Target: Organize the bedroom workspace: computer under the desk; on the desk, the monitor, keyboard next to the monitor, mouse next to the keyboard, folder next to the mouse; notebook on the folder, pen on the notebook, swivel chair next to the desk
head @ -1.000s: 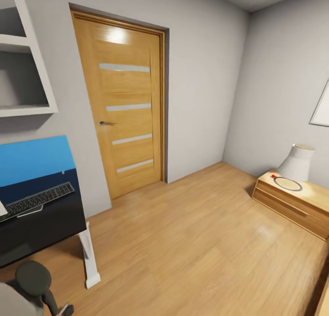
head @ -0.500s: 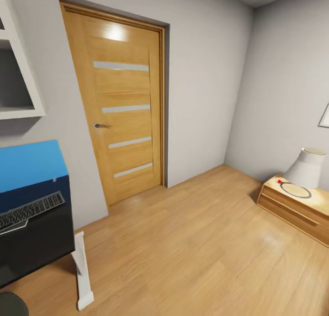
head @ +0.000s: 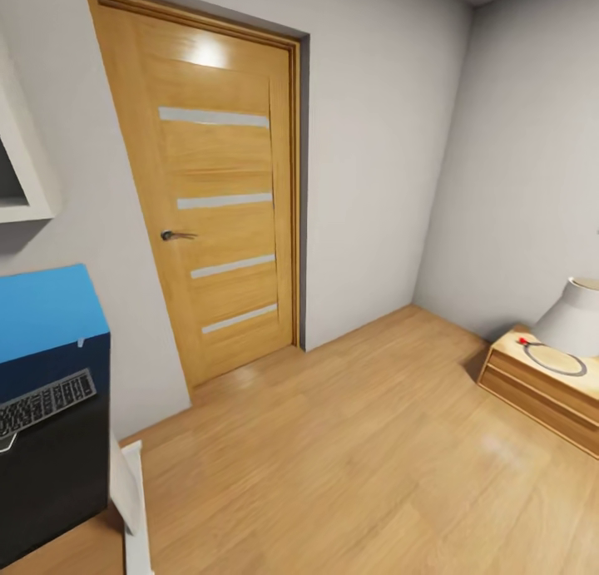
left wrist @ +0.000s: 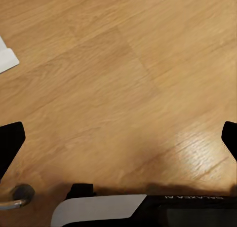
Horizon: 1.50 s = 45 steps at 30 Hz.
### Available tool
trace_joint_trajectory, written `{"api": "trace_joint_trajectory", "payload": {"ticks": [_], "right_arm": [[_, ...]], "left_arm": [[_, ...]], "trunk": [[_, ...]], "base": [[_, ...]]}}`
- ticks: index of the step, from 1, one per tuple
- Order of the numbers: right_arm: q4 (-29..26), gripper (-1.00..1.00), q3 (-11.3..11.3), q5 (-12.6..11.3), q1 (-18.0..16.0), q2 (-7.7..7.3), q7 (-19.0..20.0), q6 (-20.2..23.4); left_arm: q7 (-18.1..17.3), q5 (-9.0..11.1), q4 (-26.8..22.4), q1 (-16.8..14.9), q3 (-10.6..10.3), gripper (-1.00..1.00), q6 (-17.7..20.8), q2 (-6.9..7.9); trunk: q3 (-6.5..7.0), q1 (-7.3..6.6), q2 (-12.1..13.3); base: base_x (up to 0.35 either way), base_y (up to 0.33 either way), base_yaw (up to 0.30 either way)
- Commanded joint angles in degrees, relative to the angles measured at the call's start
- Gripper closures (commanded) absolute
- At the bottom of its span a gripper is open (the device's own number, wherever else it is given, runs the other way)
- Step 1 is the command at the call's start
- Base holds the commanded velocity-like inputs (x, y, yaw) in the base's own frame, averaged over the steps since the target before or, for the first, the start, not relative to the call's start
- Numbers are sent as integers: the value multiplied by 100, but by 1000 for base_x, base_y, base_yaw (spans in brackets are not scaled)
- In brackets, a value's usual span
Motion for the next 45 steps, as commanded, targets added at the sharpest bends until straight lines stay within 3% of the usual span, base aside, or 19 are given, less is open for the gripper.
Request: {"api": "trace_joint_trajectory", "payload": {"ticks": [1, 27, 45], "right_arm": [[1, -100, -5, -13, -3, -1, 2, -18], [18, -100, -10, -18, -3, 5, 2, -18], [33, -100, 0, -13, -3, 20, -6, -332]], "left_arm": [[5, 9, -5, -1, 1, -100, -10, -1], [14, 8, -5, -3, 1, -100, 61, 23], [14, 10, -5, -3, 1, -100, 49, 25]], "trunk": [[-9, 4, -3], [-159, 4, -3], [-159, 4, -3]], "base": [[326, 0, 55], [326, -25, 70], [296, -146, 237]]}}
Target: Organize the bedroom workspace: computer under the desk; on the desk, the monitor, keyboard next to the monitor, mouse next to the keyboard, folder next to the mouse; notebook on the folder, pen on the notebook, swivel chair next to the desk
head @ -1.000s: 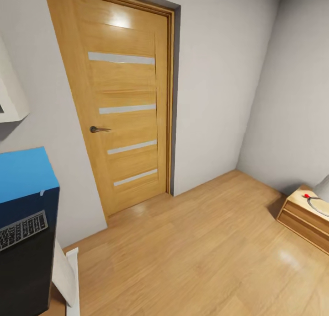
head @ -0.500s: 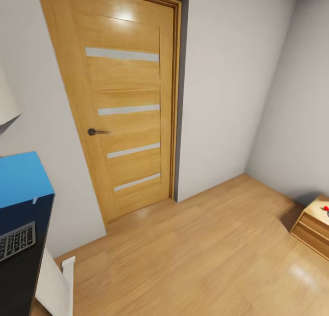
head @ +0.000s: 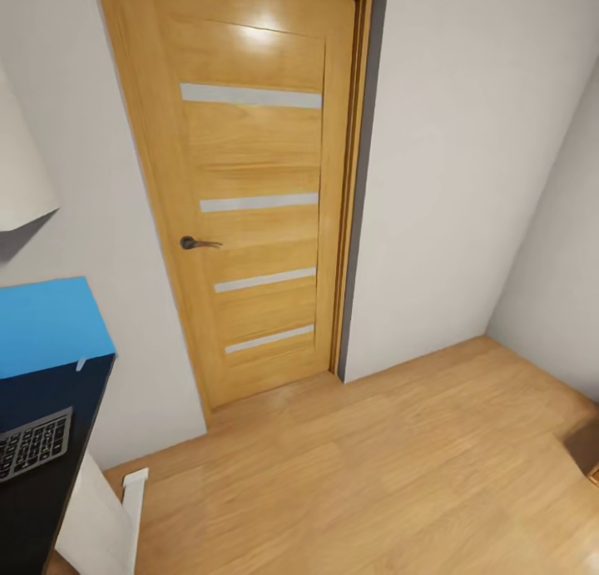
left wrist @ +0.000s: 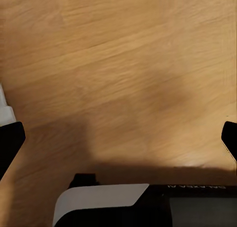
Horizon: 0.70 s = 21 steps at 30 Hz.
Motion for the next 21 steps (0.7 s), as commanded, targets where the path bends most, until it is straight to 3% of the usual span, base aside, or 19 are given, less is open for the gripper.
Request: {"api": "trace_joint_trajectory", "payload": {"ticks": [1, 12, 21], "right_arm": [[4, -100, -1, -13, -3, 1, 1, -27], [-3, -100, 0, -13, -3, 2, 1, -54], [-4, -100, -6, -13, -3, 2, 1, -54]], "left_arm": [[6, 11, -5, 0, 1, -100, -20, -2], [4, 7, -5, 0, 1, -100, -52, -6], [4, 6, -5, 1, 1, -100, -51, -8]], "trunk": [[-5, 2, -3], [-5, 2, -3], [-5, 2, -3]], "base": [[145, -127, 248], [50, -42, 249], [206, -164, 250]]}}
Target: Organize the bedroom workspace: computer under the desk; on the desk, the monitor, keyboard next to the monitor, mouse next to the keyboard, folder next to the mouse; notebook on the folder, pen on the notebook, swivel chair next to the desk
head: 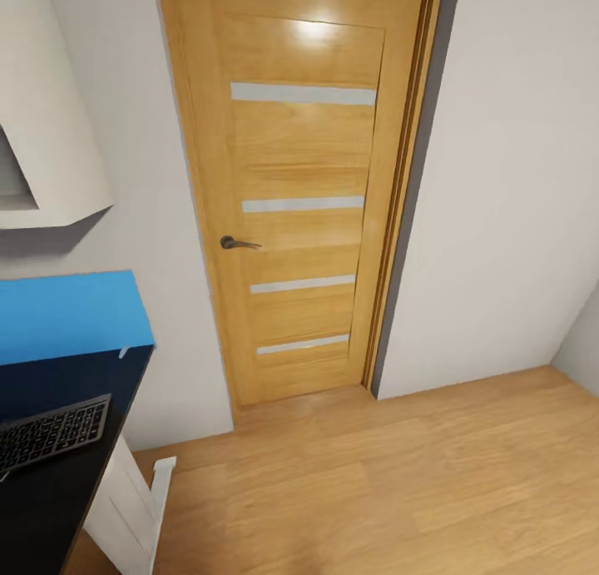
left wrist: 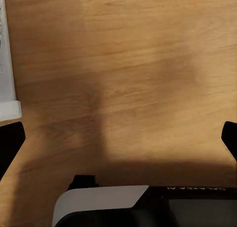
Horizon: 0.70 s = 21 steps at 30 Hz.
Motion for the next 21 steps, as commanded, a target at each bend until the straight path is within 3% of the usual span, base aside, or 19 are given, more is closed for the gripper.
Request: {"api": "trace_joint_trajectory", "payload": {"ticks": [1, 9, 14, 21], "right_arm": [[3, -100, -3, -13, -2, 0, 1, -16], [9, -100, 3, -13, -2, 7, -11, -95], [12, -100, 30, -5, -2, 9, -139, -133], [20, -100, 50, 4, -2, 17, -223, -139]], "left_arm": [[6, 9, -5, 0, 1, -100, -10, -2], [7, 10, -5, -1, 1, -100, -6, 1], [5, 17, -5, 1, 1, -100, -10, 5], [0, 12, -5, 1, 1, -100, -18, 5]], "trunk": [[-5, 3, -3], [-5, 3, -3], [-5, 3, -3], [-5, 3, -3]], "base": [[238, -190, 250], [211, -217, 250], [34, -195, 251], [-7, -19, 253]]}}
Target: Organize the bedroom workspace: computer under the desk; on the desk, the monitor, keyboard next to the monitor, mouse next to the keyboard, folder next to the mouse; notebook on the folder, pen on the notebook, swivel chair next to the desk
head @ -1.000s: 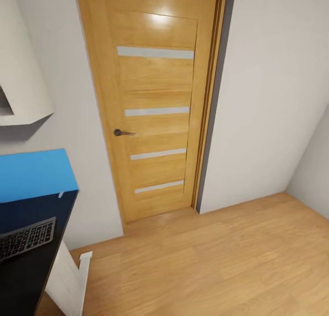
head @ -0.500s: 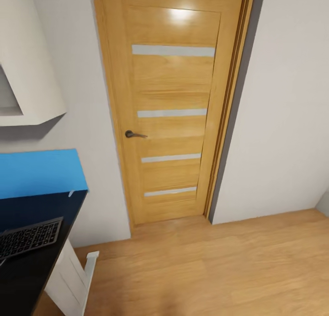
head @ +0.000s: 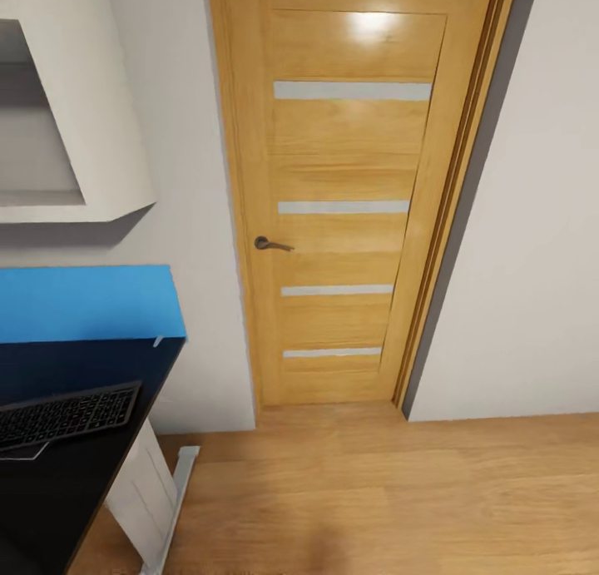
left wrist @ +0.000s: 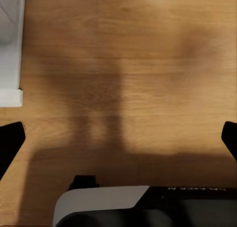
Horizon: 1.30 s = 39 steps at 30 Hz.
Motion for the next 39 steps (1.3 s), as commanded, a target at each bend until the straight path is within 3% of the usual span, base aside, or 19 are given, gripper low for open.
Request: {"api": "trace_joint_trajectory", "payload": {"ticks": [1, 14, 30, 34, 39], "right_arm": [[3, -100, -1, -10, -2, 0, 1, -17], [3, -100, 18, 4, -2, 7, -2, -17], [12, -100, 24, 16, -2, 18, -2, -17], [12, -100, 24, 16, -2, 18, -2, -17], [12, -100, 22, 16, -2, 18, -2, -17]], "left_arm": [[6, 10, -4, 1, 1, -100, -10, -1], [12, 15, -8, -1, 9, -100, -11, 3], [12, 91, -16, 3, 27, -100, -22, 54], [12, 406, -57, 0, 438, -100, -32, 147], [7, 490, -76, 0, 785, -100, -36, 223]], "trunk": [[-5, 0, -3], [-5, 0, -3], [-5, 0, -3], [-5, 0, -3], [-5, 0, -3]], "base": [[-87, -3, 255], [-275, -101, 267], [-23, -24, 277], [0, 0, 278], [0, 0, 278]]}}
